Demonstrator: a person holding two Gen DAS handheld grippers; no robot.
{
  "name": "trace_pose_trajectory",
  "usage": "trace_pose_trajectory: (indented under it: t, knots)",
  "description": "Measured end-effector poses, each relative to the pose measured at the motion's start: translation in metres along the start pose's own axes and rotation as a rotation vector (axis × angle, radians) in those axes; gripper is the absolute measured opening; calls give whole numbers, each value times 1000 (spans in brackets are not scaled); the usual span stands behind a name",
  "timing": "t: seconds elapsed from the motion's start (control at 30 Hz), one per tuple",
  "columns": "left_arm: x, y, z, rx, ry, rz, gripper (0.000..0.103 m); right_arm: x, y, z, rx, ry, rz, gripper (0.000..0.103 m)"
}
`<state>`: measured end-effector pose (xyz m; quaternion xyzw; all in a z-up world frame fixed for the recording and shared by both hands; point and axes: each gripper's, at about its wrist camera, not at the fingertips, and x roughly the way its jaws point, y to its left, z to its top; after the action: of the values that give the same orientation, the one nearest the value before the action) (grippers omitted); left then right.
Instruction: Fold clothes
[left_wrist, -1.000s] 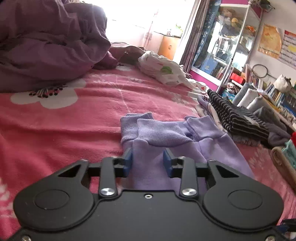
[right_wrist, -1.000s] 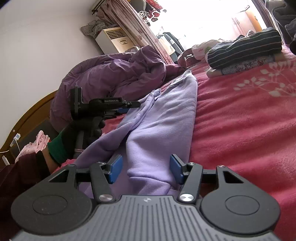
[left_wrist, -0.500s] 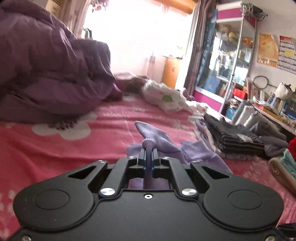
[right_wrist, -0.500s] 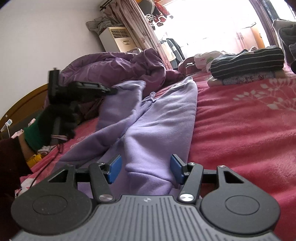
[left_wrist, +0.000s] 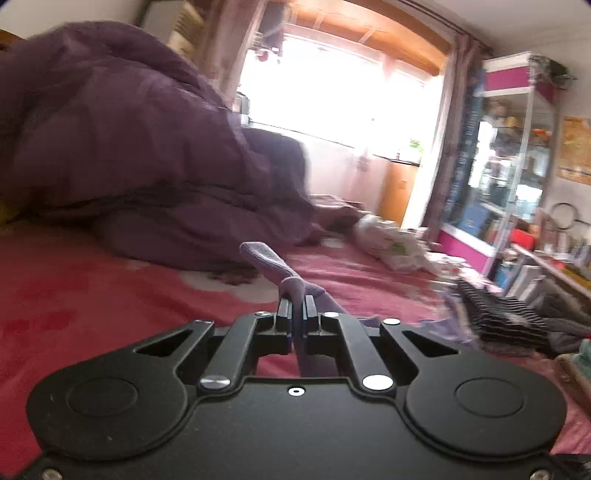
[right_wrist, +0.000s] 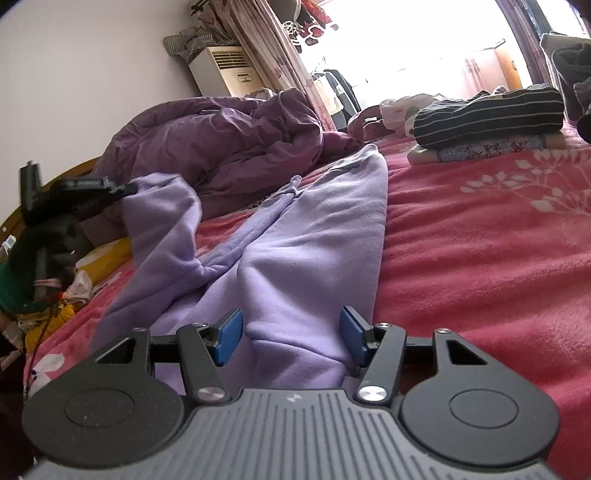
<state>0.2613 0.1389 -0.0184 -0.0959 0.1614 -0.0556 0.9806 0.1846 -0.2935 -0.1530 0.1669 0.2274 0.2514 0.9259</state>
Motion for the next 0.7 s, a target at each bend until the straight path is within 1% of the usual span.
trace_pose_trajectory:
  t: [0.1,0.33,0.53,0.7]
  knots:
    - [-18,17,-3,1,-10,55,2,2,3,0,-13,5,-15,58]
    - [-50,52,-14,-47,-16,159,2,3,6,0,-39,13,-38,58]
    - [-67,65,-21,-44,-22,236,2,4,8,0,-53,18,-51,58]
    - [-80,74,-30,-31,-6,299,2,5,9,0,-57,20,-56,58]
